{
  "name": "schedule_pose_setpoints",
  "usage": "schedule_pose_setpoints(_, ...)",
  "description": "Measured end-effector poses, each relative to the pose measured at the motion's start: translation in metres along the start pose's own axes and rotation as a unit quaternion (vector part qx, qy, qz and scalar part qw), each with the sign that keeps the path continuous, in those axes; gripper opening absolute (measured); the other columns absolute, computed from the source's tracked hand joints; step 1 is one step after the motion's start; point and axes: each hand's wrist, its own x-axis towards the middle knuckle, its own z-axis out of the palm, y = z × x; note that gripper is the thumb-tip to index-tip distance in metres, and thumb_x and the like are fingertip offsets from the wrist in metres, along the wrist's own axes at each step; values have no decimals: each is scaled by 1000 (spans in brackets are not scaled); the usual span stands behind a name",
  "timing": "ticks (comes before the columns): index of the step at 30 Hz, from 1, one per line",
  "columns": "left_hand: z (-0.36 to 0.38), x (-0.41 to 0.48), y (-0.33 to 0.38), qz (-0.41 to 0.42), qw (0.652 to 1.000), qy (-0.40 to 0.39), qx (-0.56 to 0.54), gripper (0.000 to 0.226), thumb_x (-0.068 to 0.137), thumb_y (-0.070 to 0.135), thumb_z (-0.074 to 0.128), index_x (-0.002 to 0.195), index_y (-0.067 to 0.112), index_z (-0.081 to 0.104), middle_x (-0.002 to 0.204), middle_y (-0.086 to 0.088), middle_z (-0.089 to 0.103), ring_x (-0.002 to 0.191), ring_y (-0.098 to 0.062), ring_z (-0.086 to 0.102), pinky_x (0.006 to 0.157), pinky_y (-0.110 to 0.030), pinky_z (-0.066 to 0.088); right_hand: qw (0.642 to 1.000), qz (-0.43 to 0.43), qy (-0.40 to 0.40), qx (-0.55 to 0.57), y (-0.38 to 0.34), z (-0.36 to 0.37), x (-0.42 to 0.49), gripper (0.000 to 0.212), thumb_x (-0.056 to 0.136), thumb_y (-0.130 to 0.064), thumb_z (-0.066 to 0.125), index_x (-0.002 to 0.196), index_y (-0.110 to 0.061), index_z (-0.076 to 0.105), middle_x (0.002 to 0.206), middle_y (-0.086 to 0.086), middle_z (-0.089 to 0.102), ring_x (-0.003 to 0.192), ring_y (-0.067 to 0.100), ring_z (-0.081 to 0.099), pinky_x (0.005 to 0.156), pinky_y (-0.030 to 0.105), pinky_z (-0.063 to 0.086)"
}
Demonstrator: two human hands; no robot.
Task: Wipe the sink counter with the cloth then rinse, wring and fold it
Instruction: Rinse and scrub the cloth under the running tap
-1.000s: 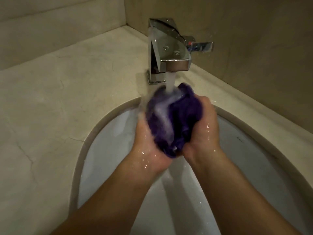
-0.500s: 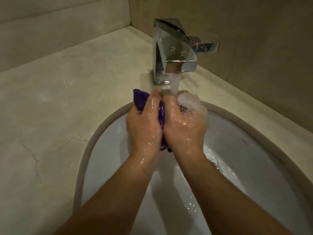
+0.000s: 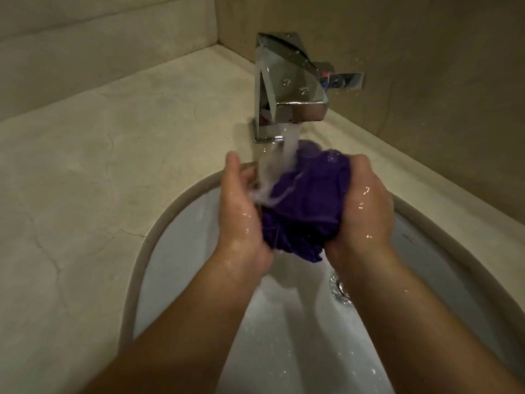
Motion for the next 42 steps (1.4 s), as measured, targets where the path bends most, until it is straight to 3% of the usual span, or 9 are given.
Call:
schedule_pose_setpoints(4, 2, -5, -4, -136, 989, -40, -31, 47, 92, 57, 55, 112, 20, 77, 107, -8, 78, 97, -32, 73, 84, -42, 56, 987, 93, -99, 86, 2, -2, -9, 24, 94, -40, 59, 82, -21, 67, 82, -2, 69, 75, 16, 68, 73, 34, 58)
schedule_pose_setpoints(8, -2, -3, -2, -124, 988, -57, -77, 58, 87, 69, 53, 109, 21, 78, 104, -8, 78, 90, -30, 73, 80, -41, 54, 938, -176, -91, -285, 12, -1, -11, 31, 91, -55, 53, 115, -42, 68, 109, -19, 70, 105, 3, 65, 90, 35, 54)
schedule_pose_setpoints(10, -2, -4, 9, -77, 990, -89, -81, 59, 87, 68, 53, 116, 21, 74, 110, -8, 77, 99, -30, 72, 85, -42, 55, 945, -164, -133, -248, 7, 6, -14, 45, 87, -58, 49, 129, -46, 63, 121, -19, 67, 112, 0, 62, 96, 32, 52)
schedule_pose_setpoints(13, -2, 0, 12, 9, 997, -80, -10, 48, 84, 54, 62, 114, 17, 72, 108, -5, 76, 96, -23, 73, 80, -36, 59, 943, -139, -196, -229, 3, 19, -21, 49, 83, -69, 51, 112, -35, 72, 104, -11, 75, 99, 5, 71, 89, 36, 57)
schedule_pose_setpoints(17, -5, 5, 9, 114, 991, 29, 62, 20, 84, 37, 70, 84, 18, 75, 84, -7, 72, 85, -29, 68, 78, -42, 56, 938, -205, -109, -256, 16, 26, -27, 31, 91, -41, 69, 66, -23, 65, 64, -11, 69, 63, 3, 66, 63, 21, 51)
schedule_pose_setpoints(22, 0, 8, 1, 193, 974, 39, 109, 12, 70, 23, 70, 58, 22, 69, 63, -2, 64, 69, -27, 60, 72, -42, 51, 945, -218, -46, -238, 23, 17, -20, 27, 88, -20, 68, 63, -24, 59, 60, -6, 60, 57, 3, 55, 54, 13, 42)
schedule_pose_setpoints(28, 0, 3, -8, 162, 967, 20, 197, 14, 88, 29, 68, 77, 24, 75, 77, 0, 74, 79, -22, 71, 80, -45, 58, 963, -143, -31, -227, 19, 3, -16, 26, 88, -28, 70, 62, -25, 65, 59, -6, 63, 59, 5, 60, 57, 22, 49)
schedule_pose_setpoints(35, 1, -2, -2, -98, 993, -32, 58, 66, 87, 79, 41, 115, 29, 74, 110, -6, 78, 110, -32, 68, 100, -54, 49, 997, 37, -62, 11, 1, -7, -10, 11, 88, -29, 71, 86, -18, 74, 82, 2, 71, 75, 18, 69, 64, 31, 57)
schedule_pose_setpoints(42, 2, -5, 4, -52, 997, -37, 32, 43, 87, 50, 67, 114, 19, 74, 106, -7, 78, 92, -25, 77, 74, -37, 60, 974, -115, -92, -173, 18, 0, -21, 64, 72, -69, 65, 133, -53, 53, 118, -20, 67, 108, 4, 68, 94, 36, 59)
